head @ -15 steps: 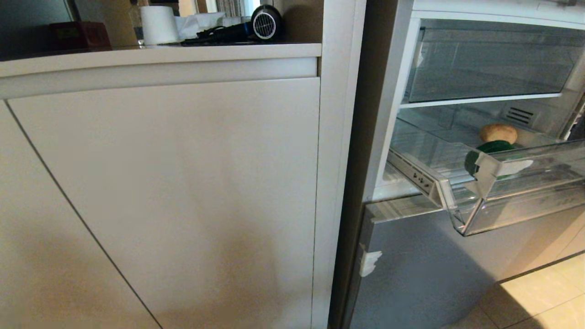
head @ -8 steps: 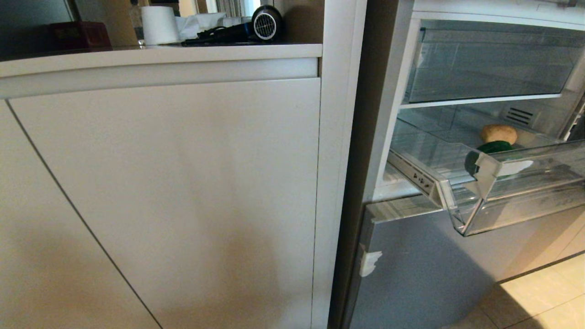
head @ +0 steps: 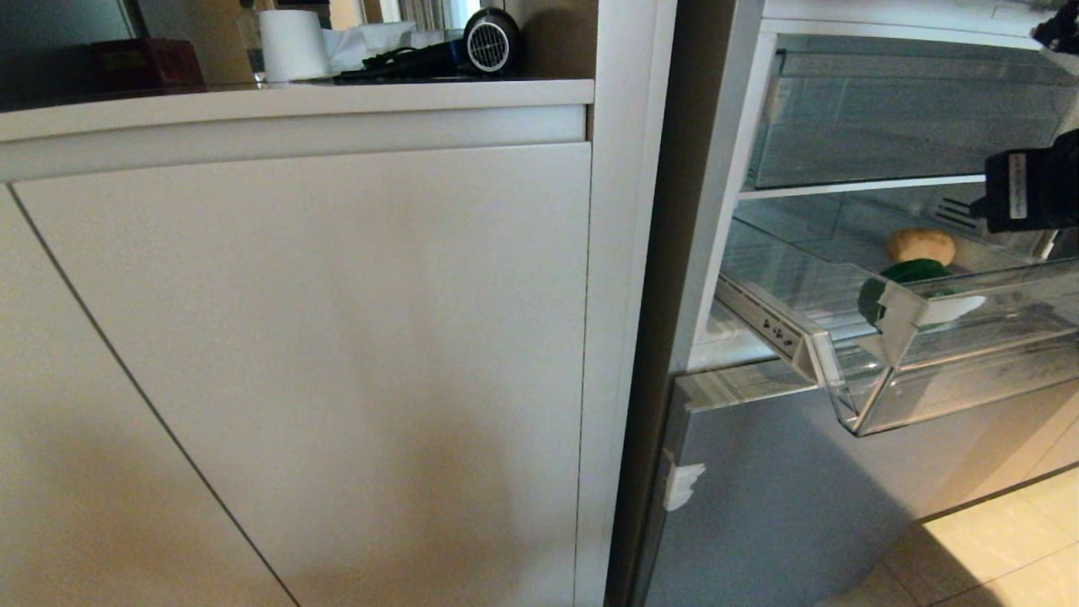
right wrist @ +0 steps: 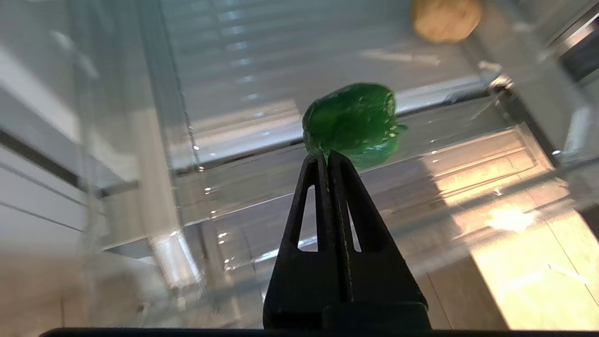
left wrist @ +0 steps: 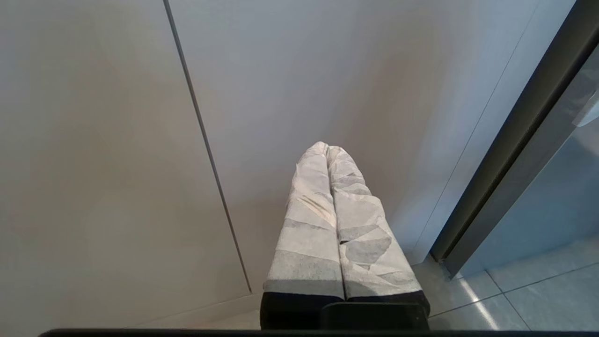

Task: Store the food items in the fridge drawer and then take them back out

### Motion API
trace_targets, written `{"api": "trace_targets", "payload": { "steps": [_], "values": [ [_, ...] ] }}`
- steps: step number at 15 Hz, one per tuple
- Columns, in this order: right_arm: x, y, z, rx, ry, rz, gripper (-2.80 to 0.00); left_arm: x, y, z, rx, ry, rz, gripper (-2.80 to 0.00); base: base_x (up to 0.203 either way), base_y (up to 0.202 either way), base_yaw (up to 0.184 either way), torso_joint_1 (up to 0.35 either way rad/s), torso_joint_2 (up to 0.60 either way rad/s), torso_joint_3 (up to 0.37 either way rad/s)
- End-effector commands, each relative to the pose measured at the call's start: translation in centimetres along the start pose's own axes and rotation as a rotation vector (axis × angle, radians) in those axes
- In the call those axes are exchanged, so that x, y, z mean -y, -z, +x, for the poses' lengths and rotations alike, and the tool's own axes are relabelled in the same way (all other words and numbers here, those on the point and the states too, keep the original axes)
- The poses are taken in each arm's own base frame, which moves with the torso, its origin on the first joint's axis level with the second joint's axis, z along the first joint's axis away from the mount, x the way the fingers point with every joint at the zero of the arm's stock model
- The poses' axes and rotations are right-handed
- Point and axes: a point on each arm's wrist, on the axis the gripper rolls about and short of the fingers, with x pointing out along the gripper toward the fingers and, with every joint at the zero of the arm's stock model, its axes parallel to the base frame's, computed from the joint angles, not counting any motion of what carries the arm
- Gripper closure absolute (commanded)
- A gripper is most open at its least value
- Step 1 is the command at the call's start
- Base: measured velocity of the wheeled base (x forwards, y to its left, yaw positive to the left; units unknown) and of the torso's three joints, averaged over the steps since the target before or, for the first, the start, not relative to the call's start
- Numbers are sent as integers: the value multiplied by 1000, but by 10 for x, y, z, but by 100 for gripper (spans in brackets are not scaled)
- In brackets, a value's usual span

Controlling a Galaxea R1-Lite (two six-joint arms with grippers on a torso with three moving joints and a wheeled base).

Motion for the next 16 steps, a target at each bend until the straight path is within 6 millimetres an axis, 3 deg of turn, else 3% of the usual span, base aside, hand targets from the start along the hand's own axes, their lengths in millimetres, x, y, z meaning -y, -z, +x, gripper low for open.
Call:
{"api": "trace_targets", "payload": {
  "steps": [1, 8, 16],
  "values": [
    [-6, 6, 29, -71, 18, -15, 0, 0, 0, 0, -1, 0, 0, 0, 0, 0, 0, 0, 0, 0],
    [-9, 14, 44, -132, 7, -3, 0, 0, 0, 0, -1, 0, 0, 0, 0, 0, 0, 0, 0, 0],
    [5, 26, 2, -238, 22, 19, 0, 0, 0, 0, -1, 0, 0, 0, 0, 0, 0, 0, 0, 0]
  ]
}}
